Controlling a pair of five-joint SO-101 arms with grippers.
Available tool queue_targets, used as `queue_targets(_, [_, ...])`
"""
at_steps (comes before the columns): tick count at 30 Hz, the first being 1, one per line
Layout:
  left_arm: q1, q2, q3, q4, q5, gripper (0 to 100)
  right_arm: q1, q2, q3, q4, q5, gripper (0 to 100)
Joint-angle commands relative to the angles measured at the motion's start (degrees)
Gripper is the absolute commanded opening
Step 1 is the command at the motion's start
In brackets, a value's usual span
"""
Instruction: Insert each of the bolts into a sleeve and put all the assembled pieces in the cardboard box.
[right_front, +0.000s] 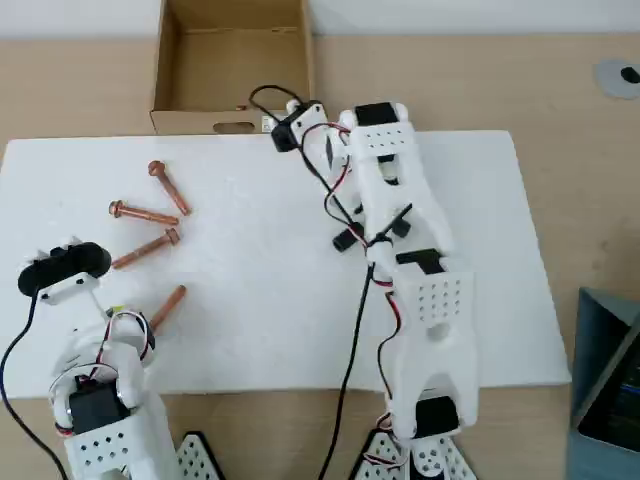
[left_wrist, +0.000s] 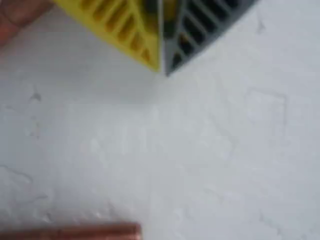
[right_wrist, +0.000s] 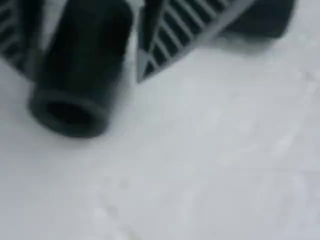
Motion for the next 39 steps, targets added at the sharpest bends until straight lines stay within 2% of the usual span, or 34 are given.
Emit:
queue_targets(1, [-0.35, -0.4, -0.35, -0.88, -0.09, 0, 1.54, 1.36, -1.1, 0.44, 0.26, 3.2])
queue_targets(7, [-0.09, -0.4, -0.35, -0.88, -0.26, 0, 1.63, 1.45, -8.13, 6.07, 0.26, 1.1])
queue_targets(13, [0.0, -0.4, -0.35, -0.97, -0.18, 0, 1.63, 1.45, -24.04, 17.76, 0.18, 1.1])
queue_targets(18, [0.0, -0.4, -0.35, -1.14, -0.26, 0, 2.59, -2.59, -30.99, 18.64, -2.64, 1.1])
queue_targets(31, [-0.09, -0.4, -0.26, -1.14, -0.35, 0, 4.97, -32.31, -4.88, 18.46, -3.69, 1.1])
queue_targets(39, [-0.35, -0.4, -0.7, -1.14, -0.09, 0, 6.99, -48.13, 12.26, 18.37, -13.36, 1.1])
